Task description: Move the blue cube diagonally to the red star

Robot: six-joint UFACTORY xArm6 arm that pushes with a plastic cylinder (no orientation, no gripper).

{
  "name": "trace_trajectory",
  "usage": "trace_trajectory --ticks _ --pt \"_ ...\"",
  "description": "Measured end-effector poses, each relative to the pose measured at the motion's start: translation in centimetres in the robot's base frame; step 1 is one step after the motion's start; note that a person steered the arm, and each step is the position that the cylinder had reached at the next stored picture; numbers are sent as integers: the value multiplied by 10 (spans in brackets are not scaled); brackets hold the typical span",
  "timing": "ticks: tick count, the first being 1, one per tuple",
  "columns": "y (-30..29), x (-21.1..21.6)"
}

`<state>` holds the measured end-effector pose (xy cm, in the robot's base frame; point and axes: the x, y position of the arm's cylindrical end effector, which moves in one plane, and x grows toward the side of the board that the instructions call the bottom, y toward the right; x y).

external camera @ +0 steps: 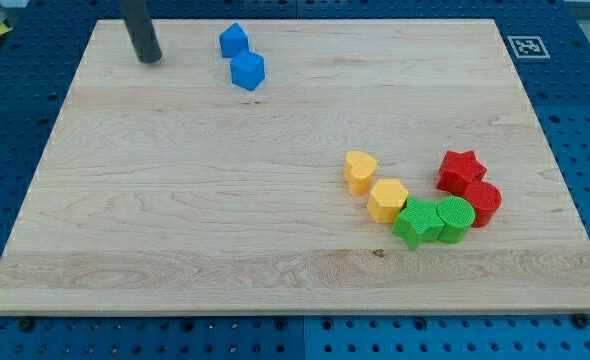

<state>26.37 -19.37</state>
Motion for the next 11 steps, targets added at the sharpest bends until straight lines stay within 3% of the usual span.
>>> trace_trajectory --ticks 1,3,4,5,8,10,11 --pt "40 6" --pt "53 19" --pt "76 2" --pt "124 34" --pt "158 105" --pt "184 64" --pt "197 75"
